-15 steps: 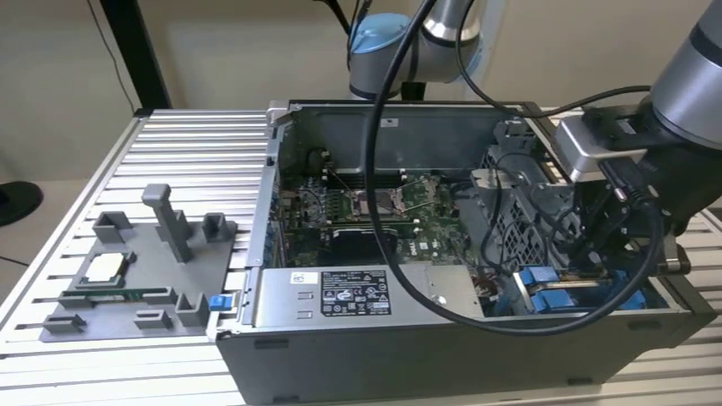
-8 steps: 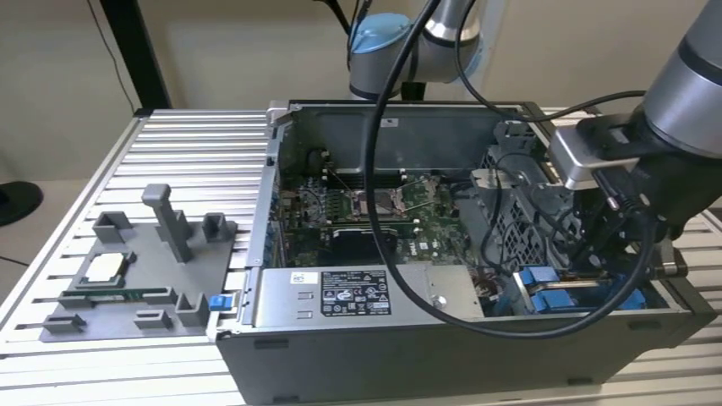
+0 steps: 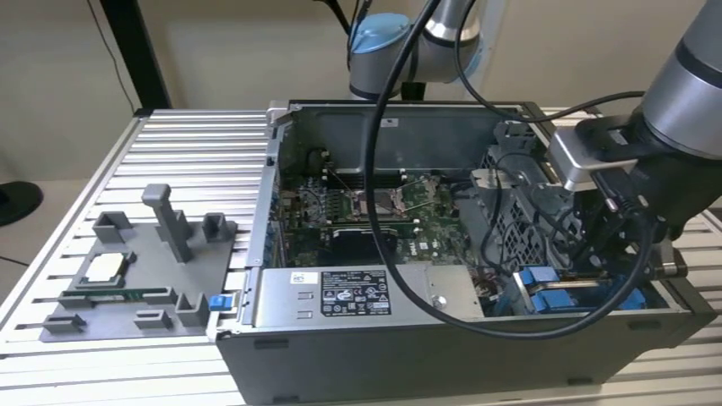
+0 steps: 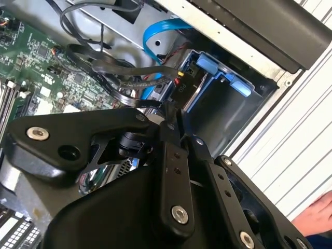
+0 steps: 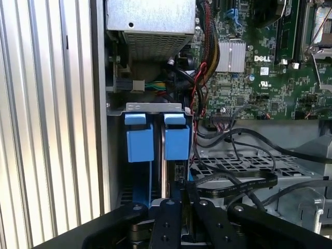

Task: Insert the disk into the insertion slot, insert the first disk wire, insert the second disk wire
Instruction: 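Insert the second disk wire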

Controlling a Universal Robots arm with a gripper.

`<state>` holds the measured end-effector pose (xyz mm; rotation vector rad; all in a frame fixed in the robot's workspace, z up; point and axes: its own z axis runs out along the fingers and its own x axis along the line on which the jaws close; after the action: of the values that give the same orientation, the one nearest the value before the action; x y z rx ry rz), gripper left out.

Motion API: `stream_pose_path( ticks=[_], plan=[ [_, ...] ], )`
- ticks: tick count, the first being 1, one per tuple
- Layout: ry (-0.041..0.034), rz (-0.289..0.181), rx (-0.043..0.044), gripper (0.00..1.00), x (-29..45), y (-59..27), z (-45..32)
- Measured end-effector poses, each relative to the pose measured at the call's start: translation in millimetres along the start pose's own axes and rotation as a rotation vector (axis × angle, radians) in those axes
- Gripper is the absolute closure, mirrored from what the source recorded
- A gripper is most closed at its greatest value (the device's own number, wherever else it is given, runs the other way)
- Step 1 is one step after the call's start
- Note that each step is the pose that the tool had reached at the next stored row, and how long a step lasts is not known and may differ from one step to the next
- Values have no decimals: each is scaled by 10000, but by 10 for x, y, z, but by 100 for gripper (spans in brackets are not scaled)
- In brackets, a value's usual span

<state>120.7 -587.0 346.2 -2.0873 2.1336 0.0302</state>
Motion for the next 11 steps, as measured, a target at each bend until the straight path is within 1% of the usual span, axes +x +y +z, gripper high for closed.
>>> stream_pose_path(
  ticks=[7,11],
  plan=[
    [-1,-3,24,100,3,2,24],
    [-3,-8,65,100,3,3,31]
  ],
)
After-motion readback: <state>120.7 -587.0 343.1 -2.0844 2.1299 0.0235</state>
